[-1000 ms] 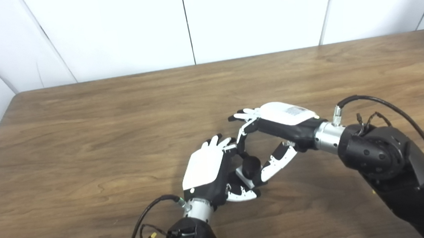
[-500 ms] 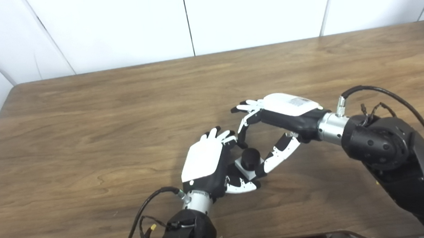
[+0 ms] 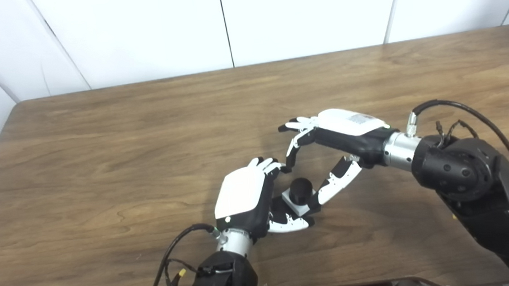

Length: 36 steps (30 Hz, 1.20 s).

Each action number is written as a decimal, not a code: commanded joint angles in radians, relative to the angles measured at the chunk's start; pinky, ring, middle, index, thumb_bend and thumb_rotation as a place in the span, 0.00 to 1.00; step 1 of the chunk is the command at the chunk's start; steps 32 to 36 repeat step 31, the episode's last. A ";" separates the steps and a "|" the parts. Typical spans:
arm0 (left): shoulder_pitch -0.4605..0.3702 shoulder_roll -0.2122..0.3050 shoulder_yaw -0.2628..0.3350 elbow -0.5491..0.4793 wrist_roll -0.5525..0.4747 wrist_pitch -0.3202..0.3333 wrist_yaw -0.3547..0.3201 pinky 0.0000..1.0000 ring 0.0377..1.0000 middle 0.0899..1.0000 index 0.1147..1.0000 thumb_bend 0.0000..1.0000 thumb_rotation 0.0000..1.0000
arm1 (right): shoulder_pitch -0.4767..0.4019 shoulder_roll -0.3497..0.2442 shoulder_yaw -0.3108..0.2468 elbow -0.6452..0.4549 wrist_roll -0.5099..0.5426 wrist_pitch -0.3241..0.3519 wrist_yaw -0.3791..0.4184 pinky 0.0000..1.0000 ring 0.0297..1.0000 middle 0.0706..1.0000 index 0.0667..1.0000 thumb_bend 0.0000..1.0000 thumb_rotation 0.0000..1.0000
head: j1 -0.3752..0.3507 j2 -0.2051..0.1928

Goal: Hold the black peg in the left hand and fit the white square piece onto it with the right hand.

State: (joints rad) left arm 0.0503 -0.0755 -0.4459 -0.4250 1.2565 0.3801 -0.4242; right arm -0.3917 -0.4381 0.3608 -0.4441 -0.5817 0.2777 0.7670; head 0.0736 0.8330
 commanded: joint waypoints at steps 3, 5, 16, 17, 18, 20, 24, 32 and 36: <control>-0.026 -0.021 0.033 -0.062 -0.007 0.008 -0.030 0.99 0.99 0.93 0.77 0.94 0.32 | -0.047 -0.012 -0.025 -0.029 0.005 0.005 -0.012 1.00 1.00 0.96 0.64 0.92 0.42 | 0.001 -0.001; -0.028 -0.022 0.044 -0.070 -0.004 0.008 -0.044 1.00 1.00 0.93 0.77 0.93 0.32 | -0.048 -0.013 -0.029 -0.031 0.007 0.009 -0.011 1.00 1.00 0.96 0.64 0.92 0.42 | 0.001 -0.001; -0.026 -0.006 0.105 -0.110 -0.020 0.000 -0.066 0.96 0.98 0.92 0.78 0.93 0.35 | -0.037 -0.024 -0.064 -0.046 0.006 0.034 -0.020 1.00 1.00 0.96 0.66 0.92 0.42 | 0.003 -0.011; -0.024 -0.008 0.112 -0.115 -0.027 0.004 -0.069 0.95 0.98 0.92 0.79 0.93 0.37 | -0.033 -0.025 -0.069 -0.049 0.007 0.041 -0.018 1.00 1.00 0.96 0.67 0.92 0.43 | 0.002 -0.015; -0.023 -0.012 0.122 -0.120 -0.039 0.010 -0.073 0.95 0.98 0.92 0.80 0.94 0.38 | -0.030 -0.025 -0.075 -0.053 0.011 0.051 -0.015 1.00 1.00 0.96 0.68 0.93 0.43 | 0.001 -0.014; -0.021 -0.022 0.143 -0.131 -0.063 0.025 -0.084 0.95 0.98 0.92 0.81 0.95 0.39 | -0.025 -0.025 -0.088 -0.059 0.025 0.074 -0.011 1.00 1.00 0.96 0.70 0.94 0.46 | 0.000 -0.015; -0.031 -0.030 0.178 -0.154 -0.103 0.059 -0.130 0.94 0.97 0.94 0.86 0.97 0.42 | -0.012 -0.025 -0.119 -0.060 0.066 0.099 -0.020 0.92 1.00 0.95 0.74 0.93 0.54 | -0.001 -0.019; -0.043 -0.052 0.279 -0.188 -0.212 0.089 -0.212 0.80 0.96 0.95 0.91 1.00 0.47 | 0.016 -0.034 -0.166 -0.043 0.104 0.120 -0.062 0.83 0.95 0.94 0.85 0.94 0.66 | -0.006 -0.027; -0.043 -0.052 0.279 -0.188 -0.212 0.089 -0.212 0.80 0.96 0.95 0.91 1.00 0.47 | 0.016 -0.034 -0.166 -0.043 0.104 0.120 -0.062 0.83 0.95 0.94 0.85 0.94 0.66 | -0.006 -0.027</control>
